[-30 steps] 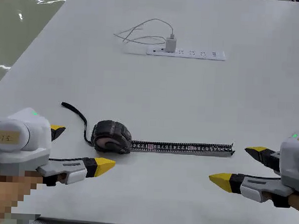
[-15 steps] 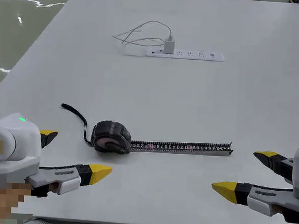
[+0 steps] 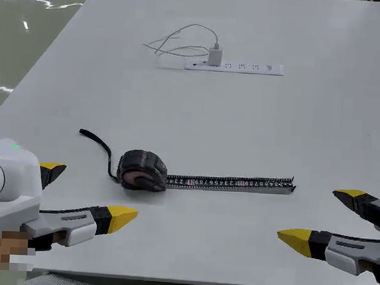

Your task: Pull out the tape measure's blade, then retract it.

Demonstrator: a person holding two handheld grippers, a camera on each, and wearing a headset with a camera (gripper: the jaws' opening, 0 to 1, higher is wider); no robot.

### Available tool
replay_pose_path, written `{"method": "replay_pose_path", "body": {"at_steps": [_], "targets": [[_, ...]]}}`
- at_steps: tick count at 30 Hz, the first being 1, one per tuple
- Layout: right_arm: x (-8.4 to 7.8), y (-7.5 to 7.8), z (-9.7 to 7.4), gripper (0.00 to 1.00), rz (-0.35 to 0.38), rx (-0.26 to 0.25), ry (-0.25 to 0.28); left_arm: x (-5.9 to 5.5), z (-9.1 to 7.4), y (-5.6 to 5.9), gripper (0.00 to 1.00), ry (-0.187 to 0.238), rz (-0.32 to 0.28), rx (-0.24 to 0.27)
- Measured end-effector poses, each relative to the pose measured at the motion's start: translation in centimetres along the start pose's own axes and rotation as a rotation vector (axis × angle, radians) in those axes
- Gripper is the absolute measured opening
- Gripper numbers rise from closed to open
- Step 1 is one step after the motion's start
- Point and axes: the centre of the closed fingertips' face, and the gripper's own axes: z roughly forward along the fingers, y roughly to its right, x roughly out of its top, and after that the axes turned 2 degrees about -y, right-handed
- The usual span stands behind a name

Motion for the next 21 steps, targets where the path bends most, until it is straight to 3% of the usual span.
{"method": "replay_pose_path", "body": {"at_steps": [11,21], "targets": [[-0.02,-0.01,-0.08,0.77,0.006,-0.002,-0.002,-0.53,-0.11,-0.10,0.89,-0.010,-0.015,0.002],[-0.02,-0.08,0.15,0.77,0.004,0.005,-0.005,-0.34,-0.07,-0.31,0.89,-0.007,-0.023,0.011]]}}
